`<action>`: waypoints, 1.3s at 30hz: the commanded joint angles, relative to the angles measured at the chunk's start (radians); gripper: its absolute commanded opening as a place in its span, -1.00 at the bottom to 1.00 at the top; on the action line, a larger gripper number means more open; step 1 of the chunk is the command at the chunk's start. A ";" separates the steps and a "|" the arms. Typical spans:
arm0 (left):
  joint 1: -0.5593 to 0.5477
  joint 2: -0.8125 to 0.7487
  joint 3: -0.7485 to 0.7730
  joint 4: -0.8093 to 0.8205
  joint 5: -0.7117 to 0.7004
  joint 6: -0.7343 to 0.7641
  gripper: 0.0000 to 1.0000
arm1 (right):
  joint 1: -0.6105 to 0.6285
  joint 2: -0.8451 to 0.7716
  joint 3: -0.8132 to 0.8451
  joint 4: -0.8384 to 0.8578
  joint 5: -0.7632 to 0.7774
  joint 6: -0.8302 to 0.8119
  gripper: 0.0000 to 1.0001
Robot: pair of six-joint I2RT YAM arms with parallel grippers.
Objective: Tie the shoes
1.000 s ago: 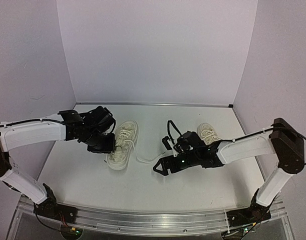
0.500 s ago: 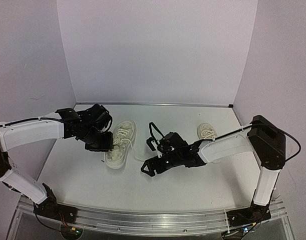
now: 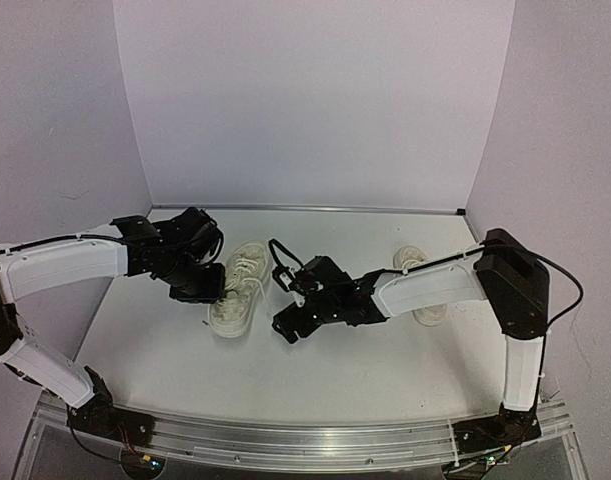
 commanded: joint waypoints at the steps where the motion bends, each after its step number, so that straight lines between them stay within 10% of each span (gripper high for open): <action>1: 0.010 -0.011 0.037 0.085 0.000 0.011 -1.00 | 0.002 0.082 0.067 -0.047 0.058 -0.103 0.87; 9: 0.021 0.001 0.036 0.093 0.005 0.015 -1.00 | 0.002 0.135 0.098 -0.077 0.105 -0.107 0.57; 18: 0.030 0.018 0.026 0.128 0.025 0.016 -1.00 | 0.001 0.118 -0.012 -0.095 0.116 -0.003 -1.00; 39: -0.312 0.191 0.001 0.387 -0.100 -0.396 -0.97 | 0.001 -0.546 -0.368 -0.212 0.247 0.291 -1.00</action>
